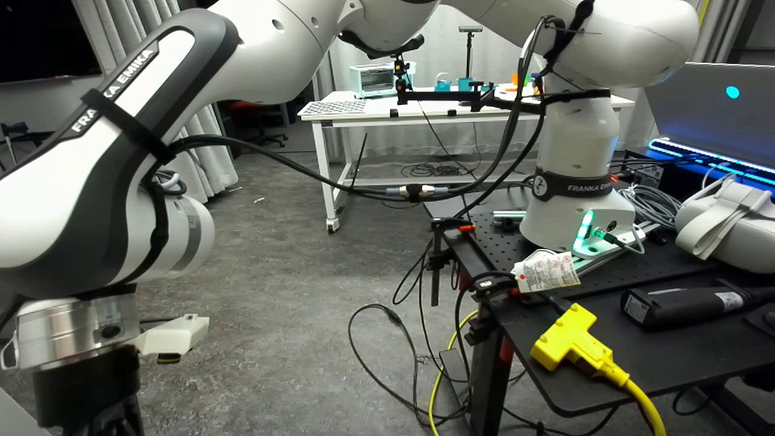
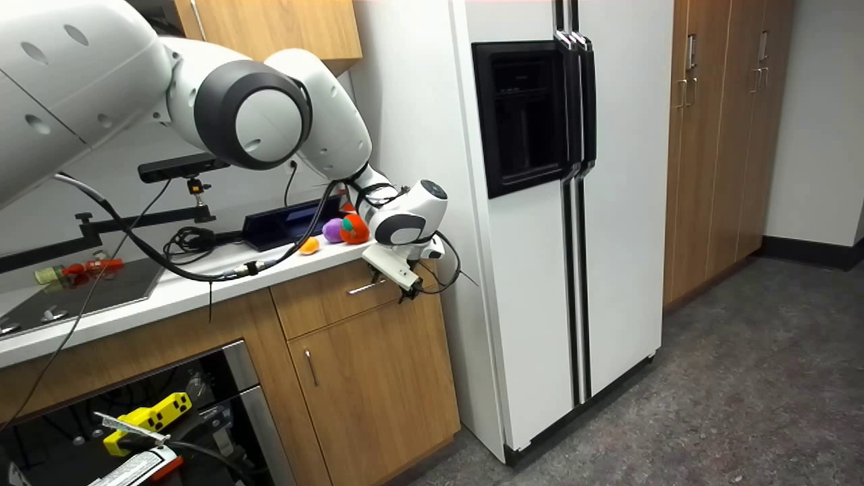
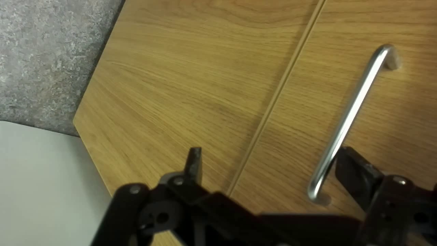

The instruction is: Open the drawer

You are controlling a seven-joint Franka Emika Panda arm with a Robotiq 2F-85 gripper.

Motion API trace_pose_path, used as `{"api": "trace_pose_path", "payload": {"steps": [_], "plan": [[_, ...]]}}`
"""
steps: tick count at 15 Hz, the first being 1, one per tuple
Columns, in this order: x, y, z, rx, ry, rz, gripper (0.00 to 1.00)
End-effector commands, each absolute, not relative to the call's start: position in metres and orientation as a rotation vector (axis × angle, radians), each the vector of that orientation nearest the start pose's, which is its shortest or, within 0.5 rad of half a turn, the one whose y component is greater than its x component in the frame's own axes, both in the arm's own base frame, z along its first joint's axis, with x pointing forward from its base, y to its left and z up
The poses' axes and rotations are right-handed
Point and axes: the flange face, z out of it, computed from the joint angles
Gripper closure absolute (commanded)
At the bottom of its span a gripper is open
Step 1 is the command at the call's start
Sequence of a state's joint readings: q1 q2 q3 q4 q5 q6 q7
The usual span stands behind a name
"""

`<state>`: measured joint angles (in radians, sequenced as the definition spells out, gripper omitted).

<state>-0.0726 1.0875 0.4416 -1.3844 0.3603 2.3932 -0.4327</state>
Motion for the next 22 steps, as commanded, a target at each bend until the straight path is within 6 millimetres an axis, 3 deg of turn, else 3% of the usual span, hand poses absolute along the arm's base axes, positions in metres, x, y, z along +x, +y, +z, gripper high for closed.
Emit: {"api": "trace_pose_path", "payload": {"steps": [1, 4, 8, 12, 17, 22], "plan": [[0.690, 0.194, 0.090, -2.480, -0.385, 0.016, 0.00], [0.688, 0.187, 0.090, -2.530, -0.398, 0.033, 0.00], [0.680, 0.162, 0.092, -2.610, -0.396, 0.081, 0.00], [0.660, 0.137, 0.111, -2.686, -0.379, 0.118, 0.00], [0.623, 0.120, 0.155, -2.756, -0.367, 0.150, 0.00], [0.603, 0.133, 0.218, -2.772, -0.435, 0.084, 0.00]]}}
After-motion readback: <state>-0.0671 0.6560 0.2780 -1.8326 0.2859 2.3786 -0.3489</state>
